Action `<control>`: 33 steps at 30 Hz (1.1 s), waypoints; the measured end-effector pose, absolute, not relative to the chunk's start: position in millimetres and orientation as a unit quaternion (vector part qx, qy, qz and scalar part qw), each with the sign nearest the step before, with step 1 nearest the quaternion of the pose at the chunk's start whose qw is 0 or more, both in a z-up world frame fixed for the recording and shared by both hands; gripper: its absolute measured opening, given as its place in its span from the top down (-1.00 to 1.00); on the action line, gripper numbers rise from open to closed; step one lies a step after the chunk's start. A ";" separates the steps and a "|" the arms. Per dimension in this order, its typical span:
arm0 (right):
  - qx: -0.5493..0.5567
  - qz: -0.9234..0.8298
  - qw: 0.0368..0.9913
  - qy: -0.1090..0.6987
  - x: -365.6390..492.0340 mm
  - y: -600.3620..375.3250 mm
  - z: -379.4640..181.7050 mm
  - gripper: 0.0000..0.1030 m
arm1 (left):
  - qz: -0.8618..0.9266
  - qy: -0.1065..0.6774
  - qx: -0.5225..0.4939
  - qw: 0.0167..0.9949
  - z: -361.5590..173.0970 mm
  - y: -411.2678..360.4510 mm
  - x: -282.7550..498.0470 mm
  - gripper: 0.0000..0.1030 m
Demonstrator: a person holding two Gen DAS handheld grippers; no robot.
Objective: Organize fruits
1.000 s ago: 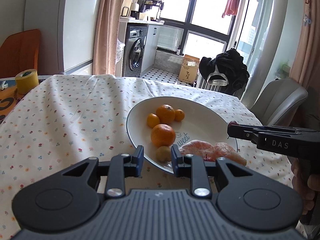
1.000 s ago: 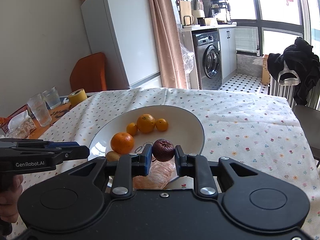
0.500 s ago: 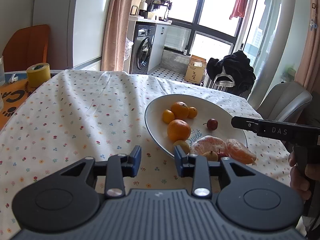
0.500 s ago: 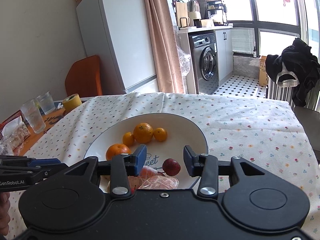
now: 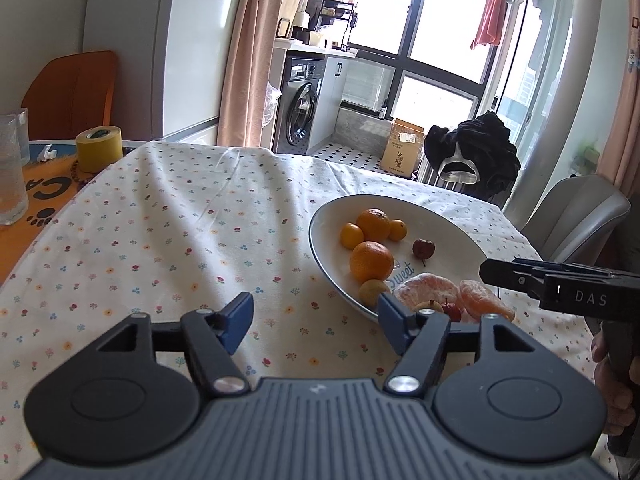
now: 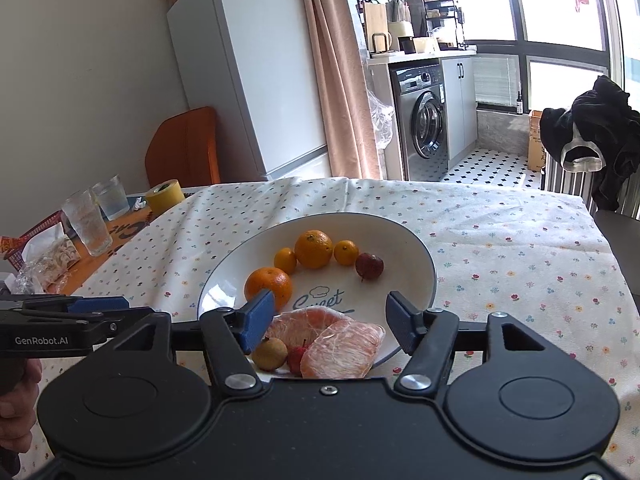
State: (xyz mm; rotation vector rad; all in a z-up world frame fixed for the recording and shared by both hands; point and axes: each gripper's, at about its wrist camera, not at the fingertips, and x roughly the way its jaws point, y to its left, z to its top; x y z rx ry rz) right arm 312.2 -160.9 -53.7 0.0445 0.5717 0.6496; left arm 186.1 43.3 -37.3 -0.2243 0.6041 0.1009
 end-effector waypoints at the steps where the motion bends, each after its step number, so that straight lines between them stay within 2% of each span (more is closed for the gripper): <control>1: 0.022 0.316 0.907 0.277 310.6 -160.9 -53.2 -0.24 | 0.051 0.294 -0.111 0.948 -36.6 44.0 184.1 -0.42; 6: 0.022 0.316 0.906 0.280 300.7 -162.3 -50.0 -0.31 | 0.054 0.293 -0.113 0.948 -33.3 47.2 176.4 -0.52; 15: 0.035 0.323 0.904 0.278 281.5 -163.9 -39.4 -0.70 | 0.055 0.288 -0.109 0.950 -23.4 49.1 160.4 -0.76; 23: 0.040 0.325 0.904 0.273 260.4 -171.1 -27.2 -0.97 | 0.040 0.292 -0.103 0.950 -16.2 43.9 144.1 -0.82; 33: 0.046 0.318 0.909 0.266 230.6 -184.9 -20.0 -1.00 | 0.022 0.289 -0.083 0.954 -7.8 31.7 119.1 -0.87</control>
